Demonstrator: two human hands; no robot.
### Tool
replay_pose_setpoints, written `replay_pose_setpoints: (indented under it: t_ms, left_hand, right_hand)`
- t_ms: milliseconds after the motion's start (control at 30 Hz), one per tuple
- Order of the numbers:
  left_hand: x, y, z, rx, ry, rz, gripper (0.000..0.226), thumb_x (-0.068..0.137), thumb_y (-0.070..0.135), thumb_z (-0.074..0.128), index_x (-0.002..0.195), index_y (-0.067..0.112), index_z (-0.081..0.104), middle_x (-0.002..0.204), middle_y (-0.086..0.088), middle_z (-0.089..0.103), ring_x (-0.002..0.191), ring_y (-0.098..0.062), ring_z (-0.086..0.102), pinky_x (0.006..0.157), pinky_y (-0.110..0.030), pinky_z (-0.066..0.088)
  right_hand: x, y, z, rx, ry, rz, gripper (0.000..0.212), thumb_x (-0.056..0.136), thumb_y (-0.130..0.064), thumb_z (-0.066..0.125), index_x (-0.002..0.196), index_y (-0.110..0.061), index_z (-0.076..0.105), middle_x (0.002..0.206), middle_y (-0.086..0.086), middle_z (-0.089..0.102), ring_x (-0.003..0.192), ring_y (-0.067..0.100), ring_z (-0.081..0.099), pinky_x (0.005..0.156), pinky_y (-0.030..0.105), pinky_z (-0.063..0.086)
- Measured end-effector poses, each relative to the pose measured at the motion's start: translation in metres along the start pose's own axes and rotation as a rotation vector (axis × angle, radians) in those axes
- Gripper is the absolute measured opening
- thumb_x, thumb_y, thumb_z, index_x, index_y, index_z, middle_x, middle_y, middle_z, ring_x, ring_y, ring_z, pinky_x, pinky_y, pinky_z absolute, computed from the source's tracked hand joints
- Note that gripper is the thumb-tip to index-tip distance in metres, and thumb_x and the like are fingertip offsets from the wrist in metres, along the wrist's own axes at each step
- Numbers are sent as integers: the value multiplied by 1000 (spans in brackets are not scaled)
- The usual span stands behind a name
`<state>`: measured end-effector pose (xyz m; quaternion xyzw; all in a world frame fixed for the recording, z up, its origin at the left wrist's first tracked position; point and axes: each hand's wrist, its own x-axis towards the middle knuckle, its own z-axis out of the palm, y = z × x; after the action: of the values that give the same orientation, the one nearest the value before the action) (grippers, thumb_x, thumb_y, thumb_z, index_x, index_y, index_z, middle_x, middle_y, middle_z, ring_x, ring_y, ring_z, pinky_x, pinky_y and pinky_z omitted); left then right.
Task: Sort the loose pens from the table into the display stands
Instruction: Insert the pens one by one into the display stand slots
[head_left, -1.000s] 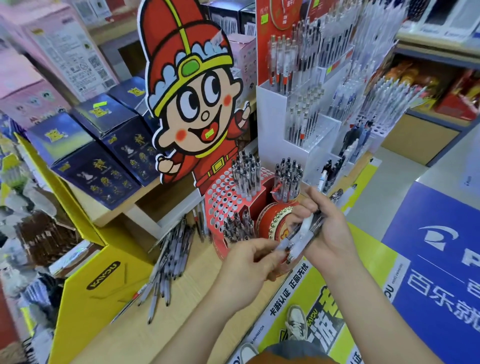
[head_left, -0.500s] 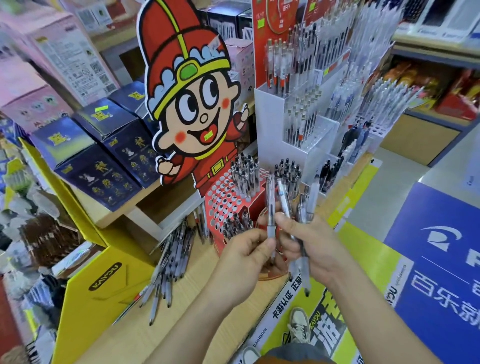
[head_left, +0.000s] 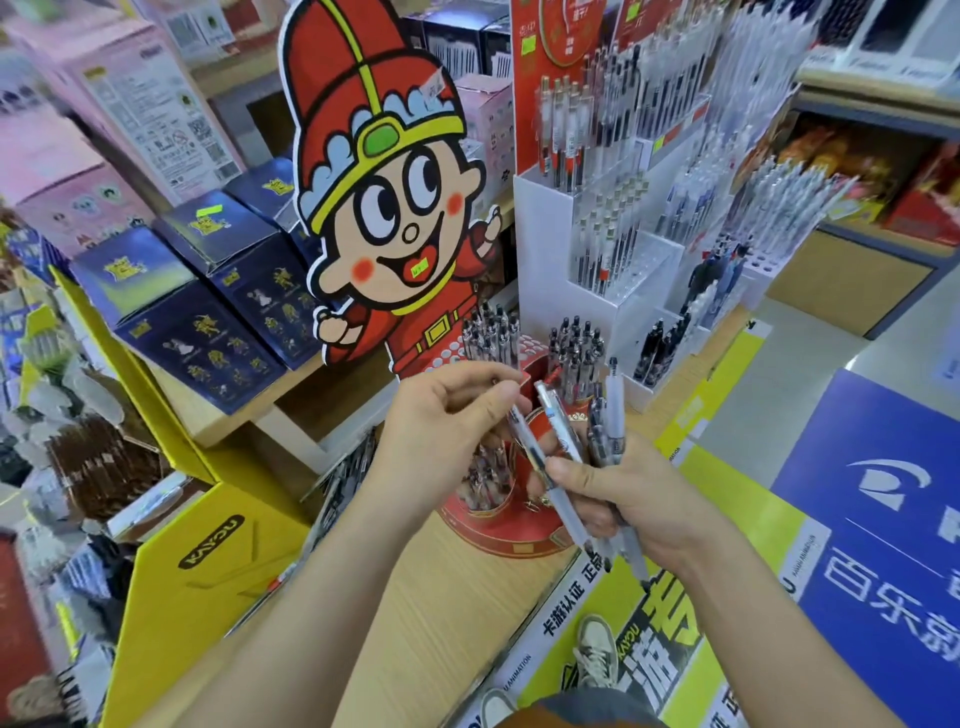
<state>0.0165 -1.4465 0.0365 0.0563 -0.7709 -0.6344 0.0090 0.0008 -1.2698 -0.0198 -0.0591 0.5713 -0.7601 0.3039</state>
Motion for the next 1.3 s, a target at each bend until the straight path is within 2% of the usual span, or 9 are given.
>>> replay_pose_setpoints:
  t_ms: [133, 267, 333, 400, 633, 900, 1033, 1200, 1300]
  left_hand:
    - [6, 6, -14, 40, 179, 158, 12, 89, 5, 63, 95, 10, 72, 81, 0, 75, 74, -10, 70, 67, -19, 55]
    - [8, -7, -19, 389, 158, 258, 14, 84, 13, 71, 85, 26, 74, 79, 13, 72, 70, -5, 65, 64, -20, 54]
    - [6, -24, -11, 504, 120, 282, 10, 84, 14, 72, 84, 23, 74, 75, 6, 71, 66, -15, 63, 64, -35, 55]
    - [7, -41, -6, 563, 91, 313, 6, 85, 15, 72, 85, 21, 72, 71, 2, 69, 65, -23, 63, 62, -39, 53]
    - [8, -60, 1, 661, 2, 336, 2, 85, 17, 71, 84, 16, 73, 69, 5, 69, 68, -14, 62, 63, -29, 47]
    - [7, -60, -1, 673, -89, 305, 7, 85, 23, 71, 89, 19, 76, 77, 14, 70, 85, -2, 62, 67, -14, 49]
    - [6, -62, -1, 745, -86, 383, 11, 87, 26, 68, 86, 16, 74, 76, 9, 71, 78, -5, 63, 66, -18, 49]
    - [14, -74, -7, 884, -38, 407, 21, 85, 31, 59, 84, 15, 73, 70, 3, 70, 69, -17, 64, 61, -33, 54]
    - [14, -82, -6, 941, -94, 474, 18, 84, 29, 62, 84, 17, 75, 75, 7, 71, 71, -19, 57, 69, -25, 44]
  right_hand:
    - [6, 4, -26, 12, 287, -30, 3, 90, -10, 62, 88, -9, 65, 77, 12, 68, 39, 10, 38, 39, 20, 33]
    - [1, 7, -50, 148, 427, -19, 8, 92, -9, 58, 90, -9, 66, 73, 8, 64, 39, 10, 37, 36, 19, 30]
    - [-1, 8, -53, 162, 426, -17, 10, 92, -9, 58, 88, -9, 67, 70, 6, 61, 40, 10, 37, 36, 19, 29]
    - [0, 11, -54, 148, 415, -10, 11, 92, -10, 59, 84, -11, 68, 70, 6, 60, 41, 11, 37, 37, 21, 30]
    - [0, 18, -53, 139, 400, 13, 18, 92, -8, 60, 79, -14, 70, 68, 6, 54, 43, 13, 37, 38, 22, 31]
    - [-2, 19, -49, 148, 377, 32, 9, 92, -8, 59, 91, -6, 67, 67, 4, 49, 44, 13, 38, 39, 22, 32]
    - [-3, 20, -49, 170, 368, 31, 9, 93, -7, 58, 91, -5, 67, 66, 4, 48, 44, 13, 38, 39, 21, 31]
    - [-5, 24, -49, 188, 325, 58, 14, 92, -7, 56, 96, -3, 69, 68, 4, 47, 46, 13, 40, 39, 22, 33]
    - [-6, 24, -47, 197, 305, 67, 18, 92, -4, 53, 99, 0, 69, 70, 4, 44, 46, 12, 40, 39, 22, 34]
